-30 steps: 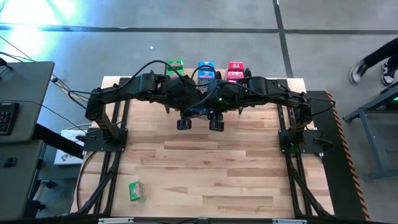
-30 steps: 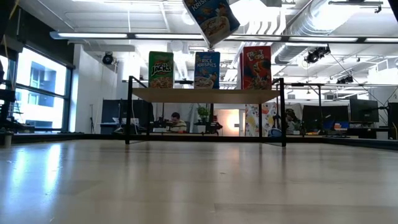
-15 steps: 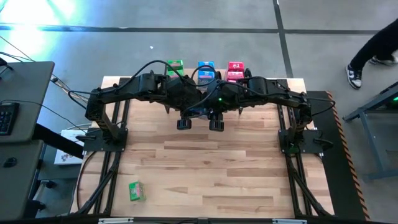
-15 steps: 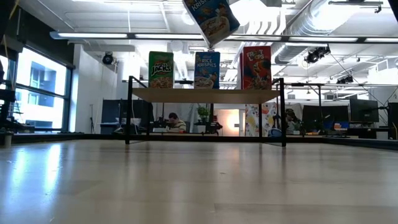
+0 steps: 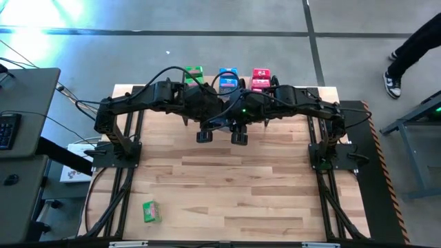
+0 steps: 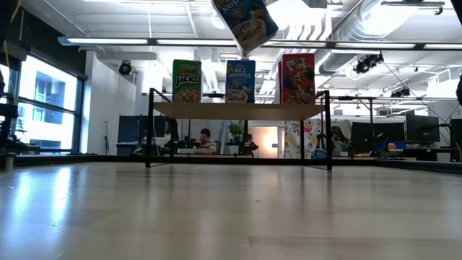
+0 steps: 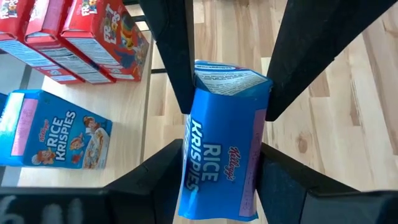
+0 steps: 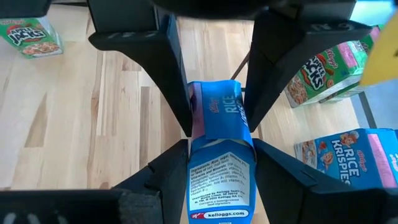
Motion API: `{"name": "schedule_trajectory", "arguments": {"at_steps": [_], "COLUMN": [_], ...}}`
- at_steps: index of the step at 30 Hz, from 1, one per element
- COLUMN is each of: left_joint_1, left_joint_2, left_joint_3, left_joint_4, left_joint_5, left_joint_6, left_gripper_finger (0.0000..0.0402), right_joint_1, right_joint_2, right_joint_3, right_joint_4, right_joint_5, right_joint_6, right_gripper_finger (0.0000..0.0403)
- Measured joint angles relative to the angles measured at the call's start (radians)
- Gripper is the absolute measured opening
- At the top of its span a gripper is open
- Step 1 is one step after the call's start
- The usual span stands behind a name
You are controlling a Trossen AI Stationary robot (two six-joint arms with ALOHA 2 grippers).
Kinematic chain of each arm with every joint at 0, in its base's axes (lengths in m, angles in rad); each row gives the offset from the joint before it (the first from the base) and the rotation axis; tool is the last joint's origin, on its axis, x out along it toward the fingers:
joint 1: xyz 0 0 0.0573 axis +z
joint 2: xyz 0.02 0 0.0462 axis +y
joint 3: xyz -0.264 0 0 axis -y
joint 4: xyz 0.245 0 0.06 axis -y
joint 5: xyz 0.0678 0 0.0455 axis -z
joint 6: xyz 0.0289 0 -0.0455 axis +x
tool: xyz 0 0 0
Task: Stack cereal on shelf
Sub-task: Put the blue cereal box on the shelf
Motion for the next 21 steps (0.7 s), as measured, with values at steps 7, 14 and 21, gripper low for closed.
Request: {"name": "schedule_trajectory", "arguments": {"at_steps": [7,14,21], "left_joint_1": [0.000,0.000,0.000], "left_joint_2": [-0.004,-0.025,-0.028], "left_joint_3": [0.000,0.000,0.001], "left_joint_4": [-0.006,0.000,0.005], "left_joint_5": [-0.002,-0.006,-0.030], "left_joint_6": [0.013,0.029,0.022], "left_gripper_finger": [0.0173,0.0173,0.0173], "right_joint_1": [0.000,0.000,0.000], "right_joint_2": [0.001,0.003,0.000], "right_joint_3": [0.000,0.022,0.022], "right_joint_4": [-0.010,-0.020,-0.020], "right_joint_5": [0.001,0.015,0.036], "right_joint_6": [0.022,0.054,0.058], "right_gripper_finger": [0.0161,0.0161,0.0160]}}
